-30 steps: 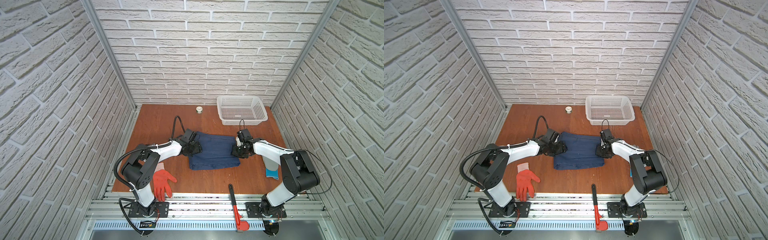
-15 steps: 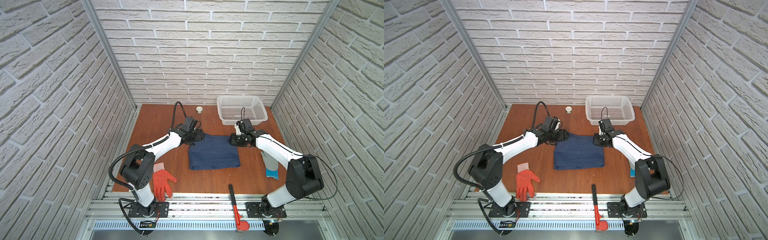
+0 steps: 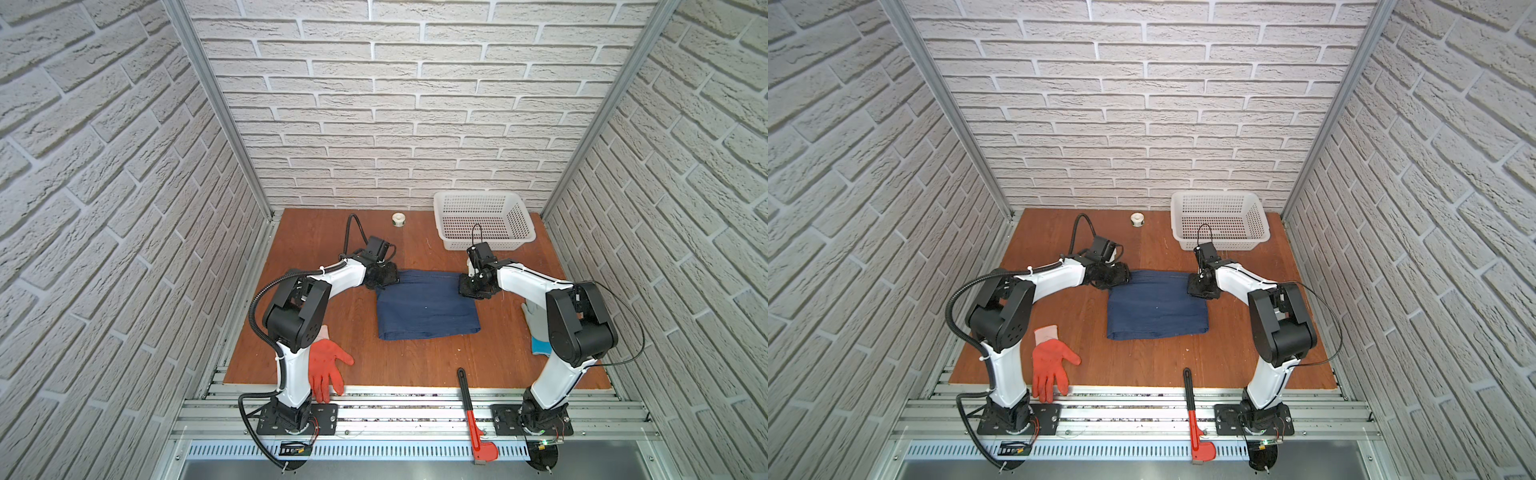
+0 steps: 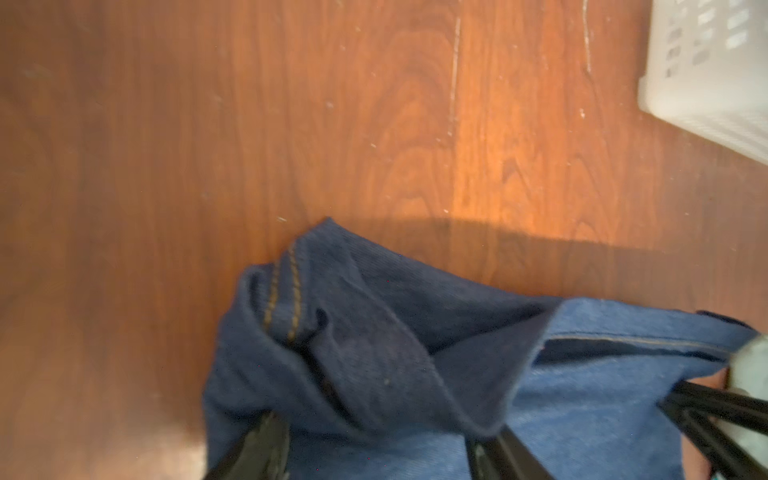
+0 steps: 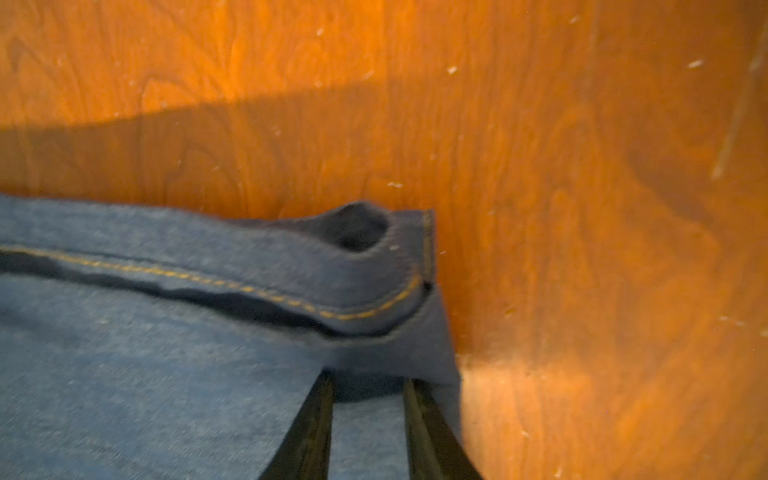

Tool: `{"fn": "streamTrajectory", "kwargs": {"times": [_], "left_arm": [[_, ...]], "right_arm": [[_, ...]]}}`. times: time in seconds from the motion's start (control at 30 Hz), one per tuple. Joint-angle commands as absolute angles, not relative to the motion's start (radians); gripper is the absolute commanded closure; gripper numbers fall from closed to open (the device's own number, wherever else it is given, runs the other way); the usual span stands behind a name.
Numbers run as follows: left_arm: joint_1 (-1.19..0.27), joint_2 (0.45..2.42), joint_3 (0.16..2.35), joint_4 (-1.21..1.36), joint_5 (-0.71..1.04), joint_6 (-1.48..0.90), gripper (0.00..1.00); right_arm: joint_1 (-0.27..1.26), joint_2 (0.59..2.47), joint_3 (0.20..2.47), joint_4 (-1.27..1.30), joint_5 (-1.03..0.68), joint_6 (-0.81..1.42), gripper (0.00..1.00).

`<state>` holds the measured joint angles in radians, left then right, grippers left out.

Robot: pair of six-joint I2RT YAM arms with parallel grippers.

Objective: Fold and stack the trousers

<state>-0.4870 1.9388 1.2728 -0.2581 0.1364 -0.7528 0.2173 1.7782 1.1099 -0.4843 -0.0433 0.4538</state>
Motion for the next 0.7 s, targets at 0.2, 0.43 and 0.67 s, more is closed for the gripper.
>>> {"fn": "streamTrajectory", "kwargs": {"times": [0.2, 0.43, 0.67], "left_arm": [[-0.548, 1.750, 1.280, -0.370, 0.086, -0.645, 0.25], [-0.681, 1.636, 1.224, -0.440, -0.010, -0.667, 0.24], [-0.763, 1.688, 1.100, -0.335, 0.035, -0.785, 0.25]], "right_arm": [[0.252, 1.610, 1.082, -0.586, -0.017, 0.404, 0.57], [0.286, 1.485, 1.013, -0.636, -0.052, 0.442, 0.54], [0.328, 1.483, 0.950, -0.634, -0.050, 0.467, 0.54]]}}
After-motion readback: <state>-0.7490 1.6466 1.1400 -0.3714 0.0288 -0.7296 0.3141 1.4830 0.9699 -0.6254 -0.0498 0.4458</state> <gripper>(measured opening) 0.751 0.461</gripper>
